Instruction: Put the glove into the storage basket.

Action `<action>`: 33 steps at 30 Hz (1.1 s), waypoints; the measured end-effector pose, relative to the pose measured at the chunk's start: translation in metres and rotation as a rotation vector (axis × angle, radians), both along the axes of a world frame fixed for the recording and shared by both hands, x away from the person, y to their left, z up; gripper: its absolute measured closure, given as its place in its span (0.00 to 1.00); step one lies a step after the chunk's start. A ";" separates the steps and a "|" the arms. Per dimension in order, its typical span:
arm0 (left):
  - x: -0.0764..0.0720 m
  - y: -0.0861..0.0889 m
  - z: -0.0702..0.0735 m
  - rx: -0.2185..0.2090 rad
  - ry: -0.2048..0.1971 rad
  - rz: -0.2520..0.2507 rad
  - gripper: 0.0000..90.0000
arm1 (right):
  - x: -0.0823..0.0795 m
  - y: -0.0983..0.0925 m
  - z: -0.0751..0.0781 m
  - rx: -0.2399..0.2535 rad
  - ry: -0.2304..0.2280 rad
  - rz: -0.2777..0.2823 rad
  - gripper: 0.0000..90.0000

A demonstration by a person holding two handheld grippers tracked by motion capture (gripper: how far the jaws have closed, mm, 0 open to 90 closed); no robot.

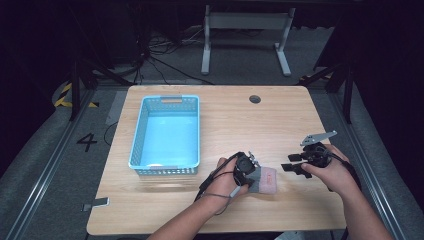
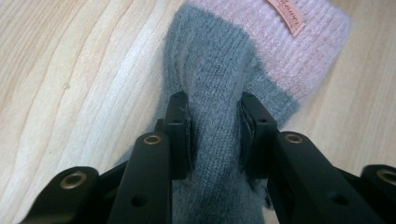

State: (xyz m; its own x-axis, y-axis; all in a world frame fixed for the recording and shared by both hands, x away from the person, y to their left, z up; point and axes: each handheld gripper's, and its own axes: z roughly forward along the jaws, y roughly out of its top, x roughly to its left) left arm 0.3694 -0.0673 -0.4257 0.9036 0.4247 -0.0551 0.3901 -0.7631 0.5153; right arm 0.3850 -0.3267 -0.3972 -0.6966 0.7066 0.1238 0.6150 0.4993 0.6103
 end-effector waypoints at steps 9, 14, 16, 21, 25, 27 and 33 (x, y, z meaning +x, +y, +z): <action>-0.009 0.015 0.021 -0.012 -0.009 0.008 0.77 | 0.007 0.007 0.000 -0.004 -0.004 0.017 0.52; -0.009 0.025 0.030 -0.031 -0.006 0.019 0.77 | 0.012 0.010 -0.001 -0.010 0.001 0.028 0.52; -0.010 0.028 0.033 -0.039 -0.001 0.024 0.77 | 0.013 0.011 -0.002 -0.013 0.004 0.027 0.52; -0.010 0.036 0.044 -0.051 -0.002 0.011 0.77 | 0.015 0.012 -0.003 -0.014 0.008 0.030 0.52; -0.009 0.042 0.052 -0.055 -0.011 0.014 0.77 | 0.015 0.011 -0.005 -0.018 0.013 0.025 0.52; -0.009 0.046 0.056 -0.061 -0.016 0.013 0.77 | 0.016 0.011 -0.006 -0.021 0.016 0.022 0.52; -0.004 0.058 0.069 -0.095 -0.026 0.032 0.77 | 0.017 0.009 -0.006 -0.021 0.020 0.017 0.52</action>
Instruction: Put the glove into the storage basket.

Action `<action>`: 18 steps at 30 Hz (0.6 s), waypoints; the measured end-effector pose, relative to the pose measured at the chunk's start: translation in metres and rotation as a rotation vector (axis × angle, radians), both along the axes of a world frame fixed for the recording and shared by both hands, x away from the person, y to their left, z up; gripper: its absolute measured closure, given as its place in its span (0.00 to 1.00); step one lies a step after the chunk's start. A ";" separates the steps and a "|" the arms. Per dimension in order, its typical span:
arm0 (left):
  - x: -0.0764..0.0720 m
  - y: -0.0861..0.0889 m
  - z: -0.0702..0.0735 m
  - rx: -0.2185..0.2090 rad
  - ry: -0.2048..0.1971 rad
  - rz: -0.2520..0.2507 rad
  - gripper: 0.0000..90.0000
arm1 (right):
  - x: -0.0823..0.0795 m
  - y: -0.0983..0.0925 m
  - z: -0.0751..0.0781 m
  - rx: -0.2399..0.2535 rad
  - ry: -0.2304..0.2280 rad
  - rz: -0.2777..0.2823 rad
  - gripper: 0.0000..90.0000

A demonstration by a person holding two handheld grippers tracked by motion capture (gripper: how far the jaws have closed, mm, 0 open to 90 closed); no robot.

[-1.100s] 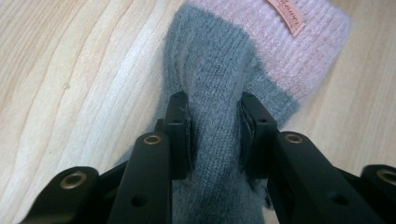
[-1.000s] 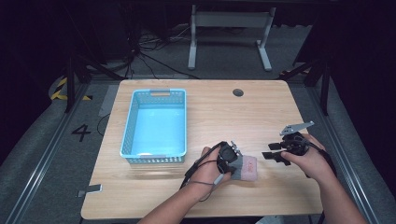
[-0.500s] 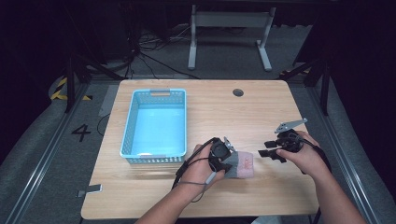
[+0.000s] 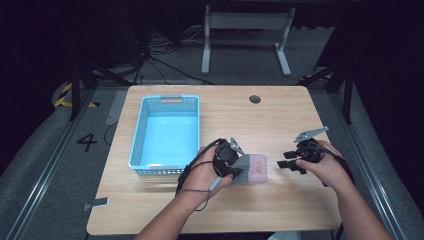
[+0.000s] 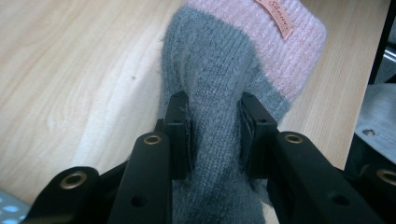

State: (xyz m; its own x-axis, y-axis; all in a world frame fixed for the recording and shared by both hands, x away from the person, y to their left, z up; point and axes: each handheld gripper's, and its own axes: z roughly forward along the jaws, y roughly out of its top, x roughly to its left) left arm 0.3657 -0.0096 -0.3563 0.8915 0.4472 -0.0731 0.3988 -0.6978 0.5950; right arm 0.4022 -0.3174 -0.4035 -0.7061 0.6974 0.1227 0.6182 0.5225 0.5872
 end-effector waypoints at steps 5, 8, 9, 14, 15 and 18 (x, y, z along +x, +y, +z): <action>0.005 0.004 0.012 0.000 -0.016 0.017 0.77 | 0.004 0.003 0.000 -0.002 -0.002 0.000 0.52; 0.008 0.007 0.022 -0.004 -0.030 0.026 0.77 | 0.005 0.005 0.000 -0.002 0.000 0.006 0.52; 0.009 0.008 0.024 -0.005 -0.035 0.029 0.77 | 0.006 0.005 0.000 0.000 0.001 0.009 0.52; 0.015 0.020 0.036 -0.009 -0.049 0.049 0.77 | 0.008 0.004 -0.002 -0.003 0.006 0.005 0.52; 0.016 0.023 0.038 -0.013 -0.049 0.053 0.77 | 0.008 0.003 -0.002 -0.002 0.008 0.002 0.52; 0.019 0.031 0.044 -0.011 -0.058 0.063 0.77 | 0.008 0.002 -0.003 -0.004 0.011 -0.001 0.52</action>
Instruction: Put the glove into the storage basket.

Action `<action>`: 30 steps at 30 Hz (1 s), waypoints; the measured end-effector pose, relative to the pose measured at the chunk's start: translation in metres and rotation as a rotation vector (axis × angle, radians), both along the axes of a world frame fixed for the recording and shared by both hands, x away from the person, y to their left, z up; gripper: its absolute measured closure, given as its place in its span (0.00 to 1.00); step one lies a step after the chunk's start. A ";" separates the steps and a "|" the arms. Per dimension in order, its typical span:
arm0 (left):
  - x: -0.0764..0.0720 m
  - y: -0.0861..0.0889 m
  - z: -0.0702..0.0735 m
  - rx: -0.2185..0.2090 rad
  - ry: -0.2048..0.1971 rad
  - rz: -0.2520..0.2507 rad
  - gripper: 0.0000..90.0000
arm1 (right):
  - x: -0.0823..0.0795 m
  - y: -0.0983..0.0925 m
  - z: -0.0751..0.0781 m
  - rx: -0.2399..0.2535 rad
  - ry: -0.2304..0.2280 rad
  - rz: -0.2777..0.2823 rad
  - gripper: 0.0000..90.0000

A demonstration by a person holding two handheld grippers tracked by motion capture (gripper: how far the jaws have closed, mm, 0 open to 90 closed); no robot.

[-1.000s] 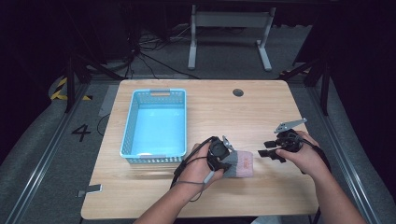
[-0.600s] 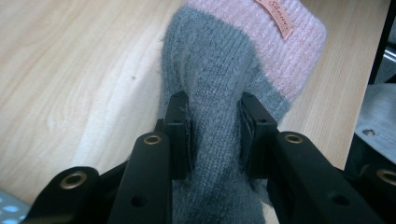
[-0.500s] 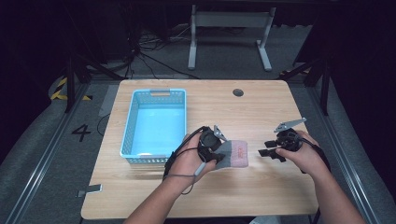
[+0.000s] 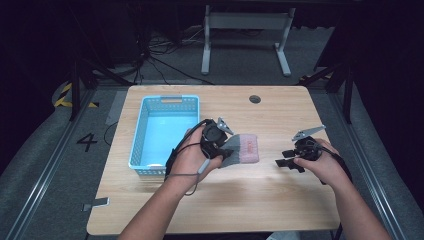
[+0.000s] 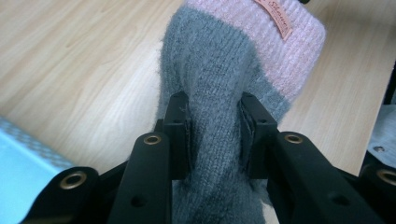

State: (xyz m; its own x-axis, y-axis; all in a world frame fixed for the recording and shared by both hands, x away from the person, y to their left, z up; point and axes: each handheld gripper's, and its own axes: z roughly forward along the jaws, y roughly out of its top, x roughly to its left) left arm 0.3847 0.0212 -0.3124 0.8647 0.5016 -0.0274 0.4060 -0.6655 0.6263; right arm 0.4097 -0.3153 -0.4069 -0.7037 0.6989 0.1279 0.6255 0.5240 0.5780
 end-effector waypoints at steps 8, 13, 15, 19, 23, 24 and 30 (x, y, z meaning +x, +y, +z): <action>0.009 0.026 0.010 0.005 -0.016 0.022 0.76 | -0.003 -0.003 -0.003 -0.007 0.008 -0.016 0.52; 0.013 0.044 0.014 0.012 -0.025 0.048 0.76 | -0.005 -0.007 -0.003 -0.005 0.006 -0.031 0.52; 0.016 0.050 0.014 0.013 -0.029 0.059 0.76 | -0.006 -0.008 -0.003 -0.007 0.008 -0.033 0.52; 0.022 0.064 0.014 0.013 -0.031 0.089 0.76 | -0.006 -0.009 -0.004 -0.007 0.010 -0.036 0.51; 0.028 0.077 0.015 0.025 -0.039 0.109 0.76 | -0.009 -0.010 -0.004 -0.001 0.013 -0.047 0.51; 0.030 0.080 0.015 0.027 -0.041 0.112 0.76 | -0.009 -0.011 -0.005 -0.001 0.014 -0.046 0.51; 0.041 0.096 0.015 0.049 -0.047 0.132 0.76 | -0.012 -0.017 -0.006 0.002 0.020 -0.069 0.51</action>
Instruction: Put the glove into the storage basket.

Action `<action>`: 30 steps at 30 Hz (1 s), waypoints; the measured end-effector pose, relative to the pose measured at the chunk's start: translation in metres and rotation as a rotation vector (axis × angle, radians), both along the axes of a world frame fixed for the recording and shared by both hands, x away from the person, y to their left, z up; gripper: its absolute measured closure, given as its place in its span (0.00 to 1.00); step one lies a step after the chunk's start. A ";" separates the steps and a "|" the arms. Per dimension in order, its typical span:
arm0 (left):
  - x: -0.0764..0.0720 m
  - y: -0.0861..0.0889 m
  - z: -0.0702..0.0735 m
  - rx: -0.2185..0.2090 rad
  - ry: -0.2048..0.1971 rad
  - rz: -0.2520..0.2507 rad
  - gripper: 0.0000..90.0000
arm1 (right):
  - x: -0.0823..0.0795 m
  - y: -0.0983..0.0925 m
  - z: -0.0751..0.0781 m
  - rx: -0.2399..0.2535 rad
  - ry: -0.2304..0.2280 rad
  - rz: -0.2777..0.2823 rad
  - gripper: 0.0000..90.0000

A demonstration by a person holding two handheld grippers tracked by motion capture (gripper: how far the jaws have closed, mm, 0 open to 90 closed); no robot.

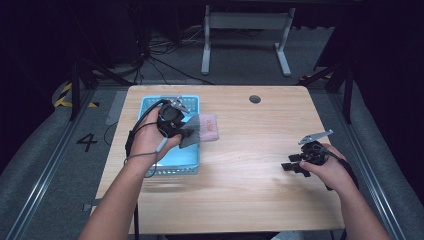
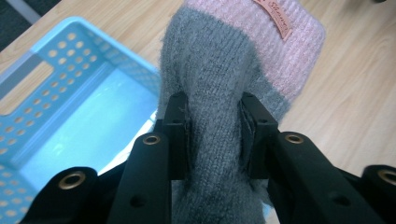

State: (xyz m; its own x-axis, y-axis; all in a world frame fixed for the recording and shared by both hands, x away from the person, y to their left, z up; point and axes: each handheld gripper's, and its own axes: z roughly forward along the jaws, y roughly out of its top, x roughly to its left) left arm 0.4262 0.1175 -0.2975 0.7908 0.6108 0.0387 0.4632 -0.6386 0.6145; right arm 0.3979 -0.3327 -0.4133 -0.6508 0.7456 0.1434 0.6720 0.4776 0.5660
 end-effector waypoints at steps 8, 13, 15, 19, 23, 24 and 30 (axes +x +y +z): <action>0.015 0.021 -0.005 0.010 0.011 0.035 0.76 | -0.003 -0.004 -0.003 -0.001 0.009 -0.013 0.50; 0.025 0.033 -0.012 0.020 0.036 0.064 0.76 | -0.005 -0.006 -0.004 -0.003 0.012 -0.020 0.50; 0.028 0.037 -0.015 0.023 0.048 0.076 0.76 | -0.005 -0.005 -0.004 -0.004 0.013 -0.019 0.50; 0.036 0.042 -0.023 0.037 0.071 0.073 0.76 | -0.005 -0.005 -0.005 -0.006 0.017 -0.019 0.50; 0.043 0.043 -0.030 0.061 0.082 0.073 0.76 | -0.006 -0.005 -0.006 -0.007 0.017 -0.019 0.50; 0.045 0.043 -0.031 0.060 0.082 0.075 0.76 | -0.006 -0.005 -0.007 -0.007 0.016 -0.021 0.50; 0.055 0.043 -0.041 0.057 0.075 0.077 0.75 | -0.006 -0.004 -0.008 -0.011 0.020 -0.018 0.50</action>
